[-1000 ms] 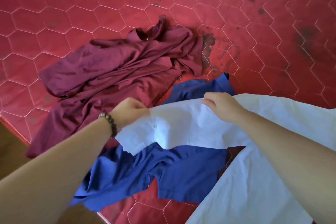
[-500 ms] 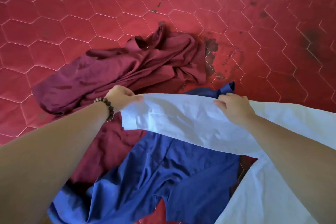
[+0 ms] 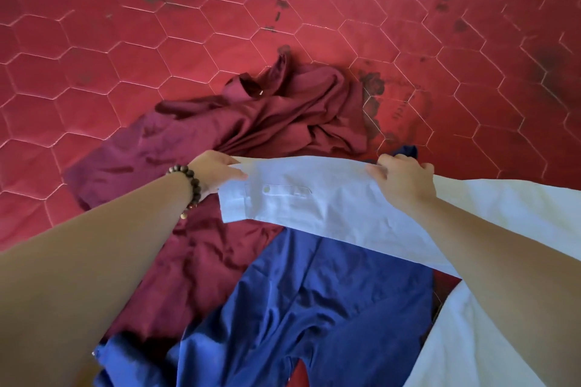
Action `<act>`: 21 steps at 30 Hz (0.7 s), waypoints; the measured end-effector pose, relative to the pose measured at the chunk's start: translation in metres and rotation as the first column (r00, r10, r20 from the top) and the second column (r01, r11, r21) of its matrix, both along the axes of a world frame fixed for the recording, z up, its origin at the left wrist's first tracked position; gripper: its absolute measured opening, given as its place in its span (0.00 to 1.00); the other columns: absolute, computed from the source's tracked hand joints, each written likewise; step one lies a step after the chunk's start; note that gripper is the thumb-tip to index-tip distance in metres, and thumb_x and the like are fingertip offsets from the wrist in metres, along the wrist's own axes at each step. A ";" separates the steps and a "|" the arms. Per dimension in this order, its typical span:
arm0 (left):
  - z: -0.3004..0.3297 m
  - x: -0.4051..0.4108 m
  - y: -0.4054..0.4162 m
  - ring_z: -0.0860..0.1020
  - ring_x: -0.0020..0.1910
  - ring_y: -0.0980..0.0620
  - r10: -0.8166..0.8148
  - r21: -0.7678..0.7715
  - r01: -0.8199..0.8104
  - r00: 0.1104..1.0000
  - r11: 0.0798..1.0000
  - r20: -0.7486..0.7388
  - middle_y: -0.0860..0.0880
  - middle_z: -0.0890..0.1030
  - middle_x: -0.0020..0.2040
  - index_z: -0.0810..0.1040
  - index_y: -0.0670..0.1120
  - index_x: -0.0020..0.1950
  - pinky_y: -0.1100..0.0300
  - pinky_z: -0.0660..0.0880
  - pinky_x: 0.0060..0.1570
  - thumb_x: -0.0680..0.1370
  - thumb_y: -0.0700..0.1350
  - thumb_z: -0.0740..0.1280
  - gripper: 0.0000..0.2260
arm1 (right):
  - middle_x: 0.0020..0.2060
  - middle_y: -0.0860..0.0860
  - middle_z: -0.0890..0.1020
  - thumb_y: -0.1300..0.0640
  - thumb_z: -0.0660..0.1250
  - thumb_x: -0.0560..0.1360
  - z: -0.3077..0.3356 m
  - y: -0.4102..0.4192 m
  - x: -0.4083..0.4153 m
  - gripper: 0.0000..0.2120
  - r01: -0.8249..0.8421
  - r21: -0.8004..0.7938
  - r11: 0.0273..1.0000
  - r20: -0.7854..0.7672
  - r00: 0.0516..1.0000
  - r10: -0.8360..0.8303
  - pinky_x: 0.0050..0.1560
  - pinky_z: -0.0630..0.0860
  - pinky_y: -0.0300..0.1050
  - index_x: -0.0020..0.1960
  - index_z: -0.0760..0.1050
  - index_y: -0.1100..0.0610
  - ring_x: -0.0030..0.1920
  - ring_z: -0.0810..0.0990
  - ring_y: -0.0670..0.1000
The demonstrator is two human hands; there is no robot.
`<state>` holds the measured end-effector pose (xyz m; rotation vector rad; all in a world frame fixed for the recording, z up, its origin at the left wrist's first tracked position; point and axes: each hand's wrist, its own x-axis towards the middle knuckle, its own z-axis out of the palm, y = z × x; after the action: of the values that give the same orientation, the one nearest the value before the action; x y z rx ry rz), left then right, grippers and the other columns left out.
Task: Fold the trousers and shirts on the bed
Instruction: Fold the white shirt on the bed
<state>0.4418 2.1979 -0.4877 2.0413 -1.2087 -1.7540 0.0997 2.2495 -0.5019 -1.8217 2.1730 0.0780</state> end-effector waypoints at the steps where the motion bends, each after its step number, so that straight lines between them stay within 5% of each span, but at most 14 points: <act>1: 0.000 0.003 0.001 0.77 0.47 0.43 0.015 -0.008 -0.015 1.000 1.000 0.004 0.37 0.81 0.48 0.80 0.32 0.51 0.45 0.74 0.55 0.70 0.35 0.73 0.11 | 0.40 0.53 0.76 0.44 0.57 0.79 0.001 -0.001 0.005 0.16 -0.020 0.001 1.000 0.032 0.999 0.020 0.56 0.63 0.55 0.40 0.69 0.53 0.49 0.75 0.59; 6: 0.006 0.004 0.002 0.79 0.41 0.45 0.252 -0.071 -0.267 0.952 0.961 -0.171 0.41 0.83 0.41 0.82 0.39 0.42 0.53 0.77 0.45 0.70 0.36 0.74 0.03 | 0.39 0.51 0.74 0.44 0.58 0.79 0.006 -0.015 0.039 0.15 -0.185 0.042 0.982 0.093 0.979 0.180 0.72 0.45 0.65 0.39 0.65 0.51 0.51 0.75 0.57; 9: 0.010 0.005 0.003 0.83 0.42 0.42 0.433 0.130 -0.413 0.839 0.901 -0.329 0.40 0.84 0.44 0.81 0.38 0.49 0.49 0.80 0.42 0.72 0.40 0.72 0.08 | 0.39 0.50 0.71 0.44 0.59 0.79 0.007 -0.026 0.066 0.14 -0.288 0.063 0.956 0.187 0.944 0.272 0.73 0.44 0.62 0.42 0.64 0.53 0.50 0.75 0.57; 11: 0.012 0.007 0.006 0.82 0.47 0.41 0.442 0.242 -0.373 0.809 0.895 -0.388 0.39 0.83 0.49 0.79 0.38 0.55 0.48 0.80 0.43 0.75 0.42 0.69 0.11 | 0.39 0.51 0.72 0.45 0.60 0.79 0.007 -0.032 0.083 0.13 -0.310 0.072 0.948 0.304 0.912 0.275 0.73 0.48 0.59 0.42 0.66 0.53 0.49 0.74 0.56; 13: 0.011 0.006 0.010 0.82 0.48 0.41 0.404 0.225 -0.339 0.818 0.913 -0.409 0.39 0.82 0.52 0.78 0.37 0.57 0.48 0.81 0.44 0.76 0.40 0.67 0.11 | 0.35 0.50 0.71 0.46 0.60 0.79 0.007 -0.037 0.096 0.15 -0.307 0.082 0.948 0.412 0.877 0.248 0.68 0.58 0.54 0.39 0.66 0.53 0.44 0.71 0.55; 15: 0.010 0.007 0.011 0.82 0.46 0.41 0.389 0.165 -0.353 0.825 0.921 -0.410 0.38 0.83 0.50 0.79 0.36 0.54 0.48 0.81 0.44 0.76 0.38 0.68 0.09 | 0.31 0.50 0.68 0.47 0.60 0.80 0.009 -0.043 0.105 0.18 -0.300 0.109 0.948 0.472 0.855 0.216 0.50 0.68 0.50 0.35 0.65 0.55 0.38 0.70 0.56; 17: 0.011 0.010 0.009 0.83 0.46 0.41 0.377 0.113 -0.364 0.828 0.925 -0.415 0.38 0.83 0.49 0.80 0.36 0.52 0.49 0.81 0.43 0.74 0.39 0.70 0.09 | 0.28 0.52 0.65 0.49 0.61 0.80 0.013 -0.051 0.109 0.22 -0.322 0.137 0.937 0.495 0.841 0.216 0.38 0.62 0.49 0.31 0.62 0.56 0.35 0.66 0.55; 21: 0.012 0.020 0.000 0.83 0.47 0.42 0.403 0.027 -0.428 0.825 0.903 -0.395 0.39 0.84 0.49 0.82 0.37 0.50 0.52 0.81 0.41 0.71 0.40 0.73 0.10 | 0.29 0.50 0.66 0.53 0.65 0.78 0.021 -0.061 0.114 0.20 -0.239 0.031 0.970 0.509 0.839 0.191 0.38 0.62 0.48 0.30 0.63 0.53 0.35 0.67 0.53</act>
<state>0.4614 2.1979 -0.4758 1.6409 -0.6269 -1.7557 0.2139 2.1884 -0.4806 -1.7785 1.5740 -0.2222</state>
